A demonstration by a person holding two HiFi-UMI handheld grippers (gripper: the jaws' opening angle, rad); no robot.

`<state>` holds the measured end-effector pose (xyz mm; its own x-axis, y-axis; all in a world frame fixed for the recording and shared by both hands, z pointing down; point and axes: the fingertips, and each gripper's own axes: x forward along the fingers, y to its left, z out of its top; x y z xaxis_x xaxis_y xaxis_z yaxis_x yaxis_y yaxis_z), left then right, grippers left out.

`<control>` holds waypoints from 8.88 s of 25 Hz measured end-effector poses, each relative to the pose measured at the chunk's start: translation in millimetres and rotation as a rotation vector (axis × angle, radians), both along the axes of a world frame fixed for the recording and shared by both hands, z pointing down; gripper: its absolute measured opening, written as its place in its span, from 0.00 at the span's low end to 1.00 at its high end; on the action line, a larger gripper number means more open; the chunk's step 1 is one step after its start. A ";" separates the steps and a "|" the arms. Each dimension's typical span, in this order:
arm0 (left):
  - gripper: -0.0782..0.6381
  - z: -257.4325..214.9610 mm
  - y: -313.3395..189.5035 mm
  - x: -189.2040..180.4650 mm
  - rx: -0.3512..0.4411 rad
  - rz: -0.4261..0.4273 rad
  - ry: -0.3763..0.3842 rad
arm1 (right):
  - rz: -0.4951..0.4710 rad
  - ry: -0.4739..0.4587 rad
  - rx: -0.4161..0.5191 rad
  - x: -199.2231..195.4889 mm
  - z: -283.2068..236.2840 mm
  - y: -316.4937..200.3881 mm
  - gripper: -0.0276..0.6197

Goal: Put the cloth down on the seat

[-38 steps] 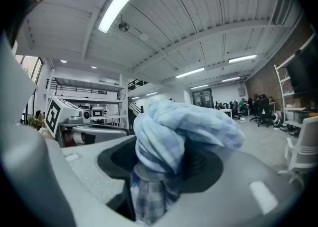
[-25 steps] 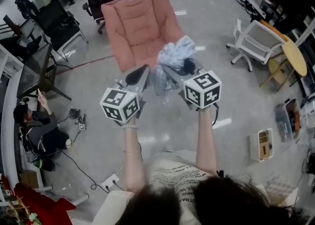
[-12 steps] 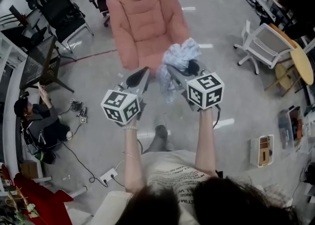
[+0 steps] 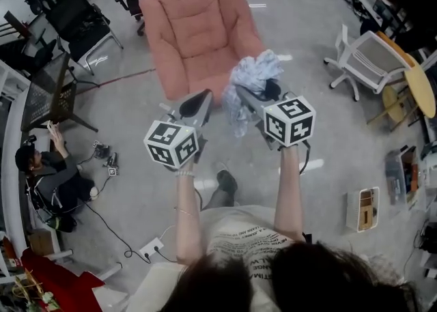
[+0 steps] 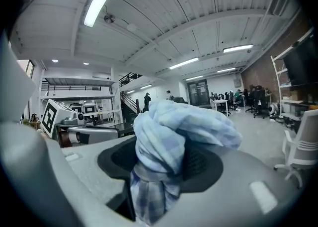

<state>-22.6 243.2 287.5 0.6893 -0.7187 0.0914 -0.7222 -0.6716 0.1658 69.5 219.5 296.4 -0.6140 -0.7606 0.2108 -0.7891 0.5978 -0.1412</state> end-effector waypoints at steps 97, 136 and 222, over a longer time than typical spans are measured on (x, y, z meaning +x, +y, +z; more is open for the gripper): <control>0.11 240.2 -547.6 -29.9 -0.465 -0.072 0.112 | -0.252 0.149 -0.483 -53.5 252.6 -559.7 0.41; 0.11 458.6 -597.5 -44.2 -0.798 -0.020 0.102 | -0.188 0.299 -0.810 -83.0 498.8 -609.9 0.42; 0.11 189.2 -494.0 -46.7 -0.398 -0.020 0.168 | -0.147 -0.171 -0.465 -101.9 200.9 -501.6 0.17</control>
<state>-69.3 -250.8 476.7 0.7043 -0.6636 0.2522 -0.6755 -0.5172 0.5255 -32.4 -282.1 497.3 -0.7624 -0.5135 0.3938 -0.6442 0.5438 -0.5379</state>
